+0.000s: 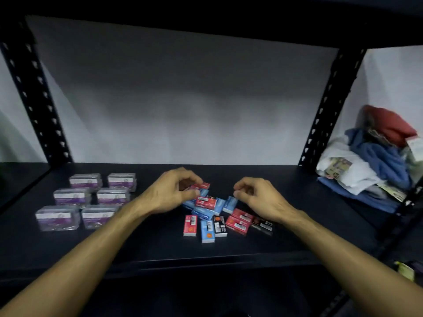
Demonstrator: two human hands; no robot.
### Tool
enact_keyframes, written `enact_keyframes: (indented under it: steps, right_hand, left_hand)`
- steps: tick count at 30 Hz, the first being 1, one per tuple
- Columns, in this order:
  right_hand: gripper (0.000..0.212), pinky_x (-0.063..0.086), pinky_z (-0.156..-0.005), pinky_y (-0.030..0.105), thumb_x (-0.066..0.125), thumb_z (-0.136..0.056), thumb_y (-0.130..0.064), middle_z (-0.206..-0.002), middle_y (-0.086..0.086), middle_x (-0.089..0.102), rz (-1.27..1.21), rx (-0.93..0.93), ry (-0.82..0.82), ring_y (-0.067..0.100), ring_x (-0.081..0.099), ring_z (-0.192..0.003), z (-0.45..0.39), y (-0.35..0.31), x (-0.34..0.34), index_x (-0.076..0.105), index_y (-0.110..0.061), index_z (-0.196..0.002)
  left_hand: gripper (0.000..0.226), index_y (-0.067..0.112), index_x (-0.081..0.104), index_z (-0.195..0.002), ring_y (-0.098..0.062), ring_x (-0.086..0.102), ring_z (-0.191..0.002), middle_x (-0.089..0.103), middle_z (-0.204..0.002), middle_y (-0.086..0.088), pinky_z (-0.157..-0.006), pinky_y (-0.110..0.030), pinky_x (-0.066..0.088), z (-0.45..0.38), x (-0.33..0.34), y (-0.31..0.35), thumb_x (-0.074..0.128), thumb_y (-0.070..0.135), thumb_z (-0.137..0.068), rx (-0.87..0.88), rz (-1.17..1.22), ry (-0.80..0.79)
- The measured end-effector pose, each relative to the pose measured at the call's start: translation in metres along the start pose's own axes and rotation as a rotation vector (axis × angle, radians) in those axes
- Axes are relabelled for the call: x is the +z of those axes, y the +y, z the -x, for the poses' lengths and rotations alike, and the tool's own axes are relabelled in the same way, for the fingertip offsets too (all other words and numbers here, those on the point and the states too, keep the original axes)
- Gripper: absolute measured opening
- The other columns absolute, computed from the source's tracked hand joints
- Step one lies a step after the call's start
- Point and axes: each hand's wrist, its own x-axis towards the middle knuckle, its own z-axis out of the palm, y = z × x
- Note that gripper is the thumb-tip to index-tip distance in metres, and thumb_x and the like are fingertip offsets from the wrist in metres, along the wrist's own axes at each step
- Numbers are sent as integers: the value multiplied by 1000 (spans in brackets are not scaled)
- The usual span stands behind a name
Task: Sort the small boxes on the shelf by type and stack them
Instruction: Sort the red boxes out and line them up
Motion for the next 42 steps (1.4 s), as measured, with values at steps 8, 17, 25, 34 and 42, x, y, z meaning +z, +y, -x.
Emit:
enact_keyframes:
  steps: [8,17,25,34,42]
  right_hand:
    - [19,44,-66,18,64,-92,-36,-90,-10,64,34,73,-33,4,61,-79,28,47,-15,67,-27,-109]
    - [19,51,-80,27,63,-92,-38,-100,-13,59,119,-38,-120,3,56,-89,22,49,9,70,-30,-108]
    - [36,49,-85,29,65,-86,-52,-107,-12,56,161,-20,-170,4,52,-97,18,55,6,68,-30,-114]
    - [24,50,-88,35,61,-91,-40,-105,-13,57,170,-143,-149,4,54,-97,19,55,9,67,-38,-114]
    - [33,48,-91,34,58,-91,-46,-104,-13,59,263,-185,-167,6,52,-101,16,54,4,66,-37,-121]
  left_hand:
    - [25,31,68,-107,0,55,-87,55,-99,14,-76,-17,43,-24,67,38,75,36,-83,106,-129,-254]
    - [34,32,68,-113,-4,47,-97,56,-104,15,-86,-23,43,-24,82,45,75,42,-81,181,-327,-332]
    - [36,30,63,-115,-6,46,-95,60,-106,12,-81,-24,35,-27,86,51,71,46,-83,241,-462,-326]
    - [31,26,64,-114,-5,44,-91,61,-104,8,-80,-23,31,-24,88,51,60,45,-89,311,-503,-276]
    - [25,23,66,-107,-7,48,-93,55,-94,13,-92,-33,45,-27,79,47,45,36,-101,250,-421,-383]
